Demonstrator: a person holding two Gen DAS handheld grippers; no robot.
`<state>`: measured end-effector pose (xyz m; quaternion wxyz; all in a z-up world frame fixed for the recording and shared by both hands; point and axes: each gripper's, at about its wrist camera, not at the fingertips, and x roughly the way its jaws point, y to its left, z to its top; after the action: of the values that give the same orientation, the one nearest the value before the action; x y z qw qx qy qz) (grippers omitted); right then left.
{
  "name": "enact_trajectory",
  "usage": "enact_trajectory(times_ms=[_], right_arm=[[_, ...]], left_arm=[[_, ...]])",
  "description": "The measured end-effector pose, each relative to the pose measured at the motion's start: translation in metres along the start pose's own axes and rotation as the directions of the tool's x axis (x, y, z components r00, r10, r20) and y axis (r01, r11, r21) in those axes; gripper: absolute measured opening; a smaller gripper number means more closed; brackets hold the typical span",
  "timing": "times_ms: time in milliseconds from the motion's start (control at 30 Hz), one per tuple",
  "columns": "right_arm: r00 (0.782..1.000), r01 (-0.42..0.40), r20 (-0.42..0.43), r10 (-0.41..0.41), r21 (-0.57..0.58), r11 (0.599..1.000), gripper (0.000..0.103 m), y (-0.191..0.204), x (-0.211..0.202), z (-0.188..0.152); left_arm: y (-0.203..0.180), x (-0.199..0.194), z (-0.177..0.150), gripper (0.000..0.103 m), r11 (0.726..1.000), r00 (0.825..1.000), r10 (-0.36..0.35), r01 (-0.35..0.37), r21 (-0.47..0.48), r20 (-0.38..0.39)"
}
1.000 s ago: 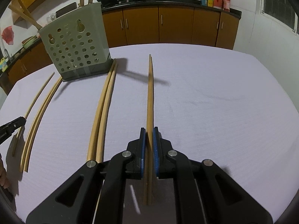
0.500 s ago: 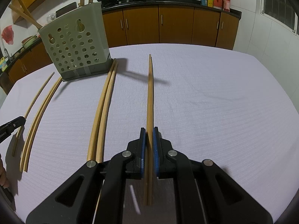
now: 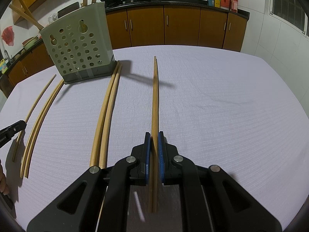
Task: Organize utensils
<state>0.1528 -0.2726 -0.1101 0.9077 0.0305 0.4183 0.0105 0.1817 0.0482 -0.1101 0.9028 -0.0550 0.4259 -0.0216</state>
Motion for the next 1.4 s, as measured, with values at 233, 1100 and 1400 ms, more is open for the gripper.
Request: enact_trajectory(times_ms=[233, 1100, 1400], right_arm=[[1.000, 0.000, 0.000, 0.000, 0.000, 1.000, 0.009, 0.0003, -0.0003, -0.0001], [1.000, 0.002, 0.000, -0.002, 0.001, 1.000, 0.009, 0.0014, -0.0006, 0.0000], [1.000, -0.001, 0.000, 0.001, 0.005, 1.000, 0.009, 0.0011, -0.0012, -0.0007]], left_arm=[[0.0004, 0.0000, 0.0000, 0.010, 1.000, 1.000, 0.000, 0.000, 0.000, 0.000], [-0.0002, 0.0002, -0.0002, 0.010, 1.000, 1.000, -0.001, 0.001, 0.000, 0.000], [-0.0014, -0.0030, -0.0045, 0.010, 1.000, 1.000, 0.004, -0.004, 0.017, 0.000]])
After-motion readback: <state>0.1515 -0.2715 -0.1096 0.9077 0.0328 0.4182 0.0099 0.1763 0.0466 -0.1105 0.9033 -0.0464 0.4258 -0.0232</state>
